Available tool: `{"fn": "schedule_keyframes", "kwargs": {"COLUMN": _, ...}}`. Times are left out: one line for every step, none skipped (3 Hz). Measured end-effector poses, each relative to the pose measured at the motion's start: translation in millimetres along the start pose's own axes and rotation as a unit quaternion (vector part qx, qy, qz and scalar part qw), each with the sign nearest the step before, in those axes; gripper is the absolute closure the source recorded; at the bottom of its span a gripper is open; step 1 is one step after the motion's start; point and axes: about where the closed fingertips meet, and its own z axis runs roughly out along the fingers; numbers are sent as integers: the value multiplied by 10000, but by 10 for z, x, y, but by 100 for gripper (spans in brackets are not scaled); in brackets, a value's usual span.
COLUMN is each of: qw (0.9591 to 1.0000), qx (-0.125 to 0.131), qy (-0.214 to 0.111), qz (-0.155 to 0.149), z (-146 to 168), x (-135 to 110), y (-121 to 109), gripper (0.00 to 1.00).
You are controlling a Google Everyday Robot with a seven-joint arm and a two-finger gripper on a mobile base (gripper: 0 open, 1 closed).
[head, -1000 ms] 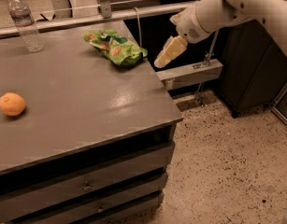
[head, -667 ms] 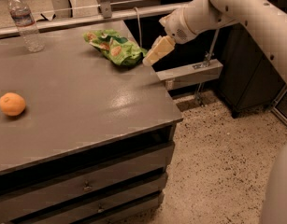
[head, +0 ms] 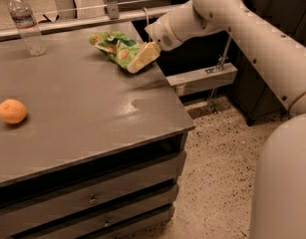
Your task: Move green rice chip bag near orange
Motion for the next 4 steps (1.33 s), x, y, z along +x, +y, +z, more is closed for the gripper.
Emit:
{"fn": "schedule_keyframes", "kwargs": {"qw": 9998, "qx": -164, "qy": -93, "qz": 34, "z": 222, "x": -89, "y": 105, "gripper": 18}}
{"fn": "schedule_keyframes", "kwargs": {"qw": 9997, "qx": -197, "qy": -97, "qz": 83, "z": 298, "x": -77, "y": 149, "gripper": 42}}
{"fn": "schedule_keyframes", "kwargs": {"qw": 9999, "qx": -97, "qy": -72, "qz": 84, "z": 275, "x": -40, "y": 129, "gripper": 64}}
{"fn": "schedule_keyframes", "kwargs": {"qw": 9999, "qx": 102, "qy": 45, "qz": -124, "z": 201, "x": -49, "y": 147, "gripper": 88}}
